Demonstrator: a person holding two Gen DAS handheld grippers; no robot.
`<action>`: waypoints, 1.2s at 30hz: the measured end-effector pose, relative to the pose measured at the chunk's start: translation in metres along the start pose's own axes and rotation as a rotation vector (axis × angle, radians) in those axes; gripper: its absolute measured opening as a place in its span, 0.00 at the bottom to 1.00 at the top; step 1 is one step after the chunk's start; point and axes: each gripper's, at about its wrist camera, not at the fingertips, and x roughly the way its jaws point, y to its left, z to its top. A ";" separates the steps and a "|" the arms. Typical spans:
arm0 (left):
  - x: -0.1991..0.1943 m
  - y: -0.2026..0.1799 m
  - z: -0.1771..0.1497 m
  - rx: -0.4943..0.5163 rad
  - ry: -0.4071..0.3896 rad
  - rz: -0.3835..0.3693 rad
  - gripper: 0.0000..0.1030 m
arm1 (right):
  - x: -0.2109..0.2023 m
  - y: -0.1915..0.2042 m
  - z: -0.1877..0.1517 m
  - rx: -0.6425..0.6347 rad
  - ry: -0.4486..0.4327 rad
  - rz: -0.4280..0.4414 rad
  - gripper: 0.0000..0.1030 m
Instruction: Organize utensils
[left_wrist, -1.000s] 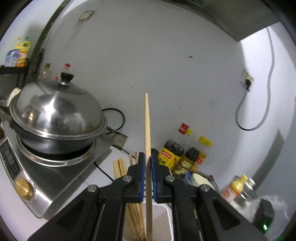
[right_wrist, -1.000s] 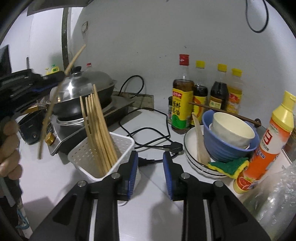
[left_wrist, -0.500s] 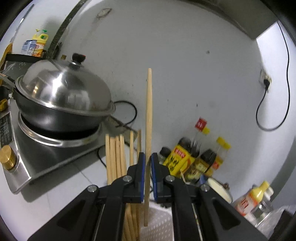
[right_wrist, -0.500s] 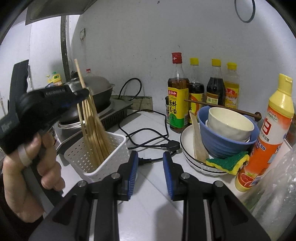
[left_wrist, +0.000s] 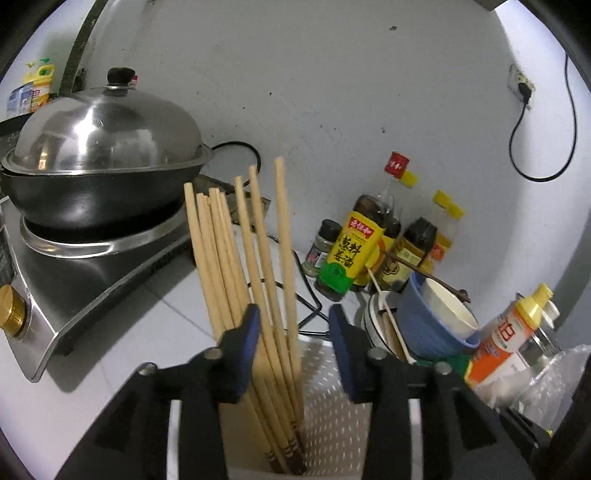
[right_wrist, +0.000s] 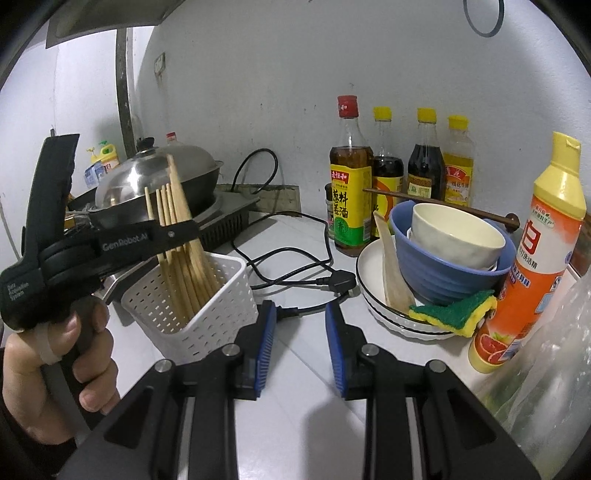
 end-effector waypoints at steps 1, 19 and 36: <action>-0.005 0.001 0.000 0.005 -0.010 0.008 0.38 | -0.001 0.001 0.000 0.001 0.003 -0.004 0.25; -0.084 0.036 -0.008 0.024 -0.042 -0.026 0.46 | -0.035 0.035 -0.017 0.021 0.046 -0.032 0.39; -0.144 0.067 -0.046 0.065 -0.039 -0.005 0.48 | -0.077 0.078 -0.044 -0.004 0.066 -0.052 0.41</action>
